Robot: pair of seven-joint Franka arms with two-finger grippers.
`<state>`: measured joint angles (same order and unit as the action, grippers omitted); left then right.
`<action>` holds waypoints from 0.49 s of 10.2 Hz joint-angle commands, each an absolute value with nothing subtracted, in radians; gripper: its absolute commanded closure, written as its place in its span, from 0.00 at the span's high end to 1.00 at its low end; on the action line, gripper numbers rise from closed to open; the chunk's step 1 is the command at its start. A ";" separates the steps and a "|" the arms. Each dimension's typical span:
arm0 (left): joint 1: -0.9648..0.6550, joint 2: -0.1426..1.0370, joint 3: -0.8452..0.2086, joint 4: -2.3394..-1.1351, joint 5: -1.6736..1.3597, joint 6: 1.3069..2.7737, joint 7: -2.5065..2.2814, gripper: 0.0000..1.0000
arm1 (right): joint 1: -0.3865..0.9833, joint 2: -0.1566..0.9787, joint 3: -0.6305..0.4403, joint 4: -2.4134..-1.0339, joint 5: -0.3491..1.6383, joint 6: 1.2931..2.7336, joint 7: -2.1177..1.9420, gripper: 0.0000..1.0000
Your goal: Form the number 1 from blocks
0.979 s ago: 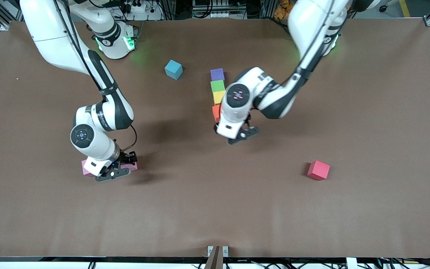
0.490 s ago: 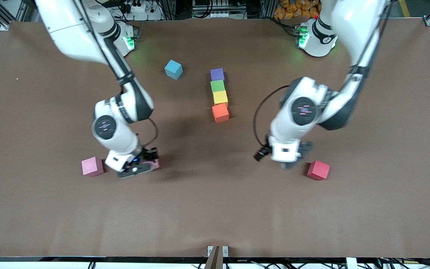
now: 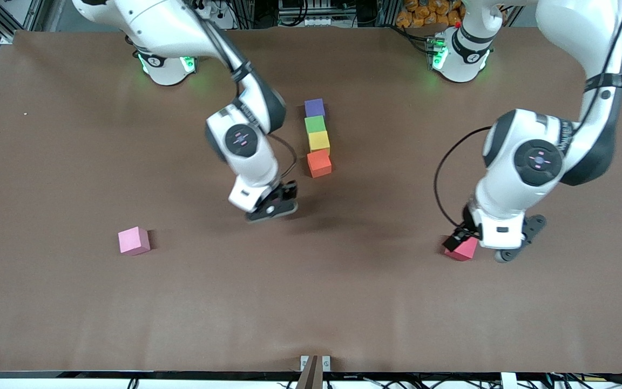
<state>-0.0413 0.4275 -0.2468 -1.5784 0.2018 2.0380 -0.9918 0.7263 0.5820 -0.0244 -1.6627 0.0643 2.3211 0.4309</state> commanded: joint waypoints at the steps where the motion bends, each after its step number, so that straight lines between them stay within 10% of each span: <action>1: 0.006 0.394 -0.259 -1.600 0.227 2.014 -0.882 1.00 | 0.810 0.676 -0.035 -1.513 0.060 2.237 0.553 0.00; 5: 0.046 0.295 -0.159 -1.609 0.207 1.996 -0.489 1.00 | 0.859 0.725 -0.037 -1.477 0.051 2.247 0.574 0.00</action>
<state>0.0575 0.3838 -0.2189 -1.5773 0.2106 2.0233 -0.6248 0.8498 0.6913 -0.0273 -1.5333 0.0591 2.2611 0.5577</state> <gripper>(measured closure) 0.000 0.410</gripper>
